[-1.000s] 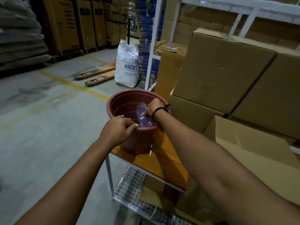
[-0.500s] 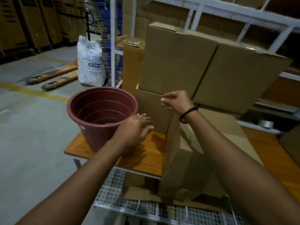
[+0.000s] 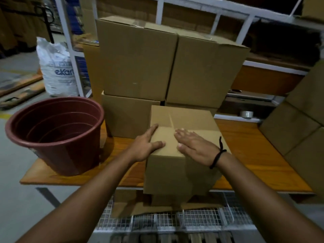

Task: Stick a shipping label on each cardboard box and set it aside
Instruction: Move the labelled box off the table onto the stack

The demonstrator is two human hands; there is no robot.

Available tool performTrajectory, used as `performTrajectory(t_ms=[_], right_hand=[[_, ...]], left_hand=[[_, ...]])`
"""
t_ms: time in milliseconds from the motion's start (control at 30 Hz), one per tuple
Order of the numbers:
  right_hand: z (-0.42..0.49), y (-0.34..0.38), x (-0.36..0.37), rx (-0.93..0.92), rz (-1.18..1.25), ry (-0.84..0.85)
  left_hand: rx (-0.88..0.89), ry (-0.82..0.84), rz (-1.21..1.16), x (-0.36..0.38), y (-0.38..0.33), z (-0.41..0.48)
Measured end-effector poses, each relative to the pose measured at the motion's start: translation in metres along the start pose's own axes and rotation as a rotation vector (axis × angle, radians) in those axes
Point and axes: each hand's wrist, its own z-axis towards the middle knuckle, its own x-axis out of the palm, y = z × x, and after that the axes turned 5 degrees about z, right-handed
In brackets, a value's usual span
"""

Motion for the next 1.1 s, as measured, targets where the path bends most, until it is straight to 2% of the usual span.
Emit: performTrajectory(t_ms=[100, 200, 333, 400, 500, 567, 700, 733, 867, 900, 967, 1033, 1100], right_hand=[[-0.012, -0.017, -0.009, 0.057, -0.047, 0.031], [-0.003, -0.021, -0.017, 0.204, -0.085, -0.056], [0.003, 0.02, 0.003, 0.0, -0.047, -0.016], [0.0, 0.011, 0.0, -0.02, -0.039, -0.004], [0.001, -0.024, -0.016, 0.22, -0.048, -0.06], [0.006, -0.019, -0.017, 0.284, -0.07, -0.111], [0.012, 0.029, 0.005, 0.033, -0.046, -0.065], [0.013, 0.023, 0.002, 0.029, -0.032, -0.053], [0.028, -0.029, -0.024, 0.315, -0.046, -0.091], [0.031, -0.028, -0.025, 0.337, -0.037, -0.096], [0.032, -0.006, -0.016, 0.243, -0.014, -0.083], [0.018, 0.015, 0.0, 0.051, -0.007, -0.036], [0.001, 0.007, 0.003, -0.041, 0.003, -0.026]], left_hand=[[0.002, -0.009, -0.004, 0.0, 0.0, -0.001], [0.003, -0.023, -0.007, 0.0, -0.002, -0.001], [-0.01, -0.043, 0.039, 0.0, -0.001, -0.002], [-0.006, -0.04, 0.047, 0.001, -0.002, -0.003], [0.0, -0.041, 0.032, 0.001, -0.002, -0.003], [0.0, -0.05, 0.032, 0.001, -0.002, -0.002], [-0.011, -0.054, 0.038, 0.0, 0.0, -0.003], [-0.01, -0.054, 0.037, 0.0, 0.0, -0.003], [-0.007, -0.053, 0.031, 0.001, -0.004, 0.0], [-0.009, -0.059, 0.032, 0.001, -0.004, 0.001], [-0.016, -0.069, 0.024, 0.002, -0.003, -0.001], [-0.017, -0.077, 0.021, 0.003, -0.001, -0.003], [-0.008, -0.087, 0.022, 0.004, 0.0, -0.004]])
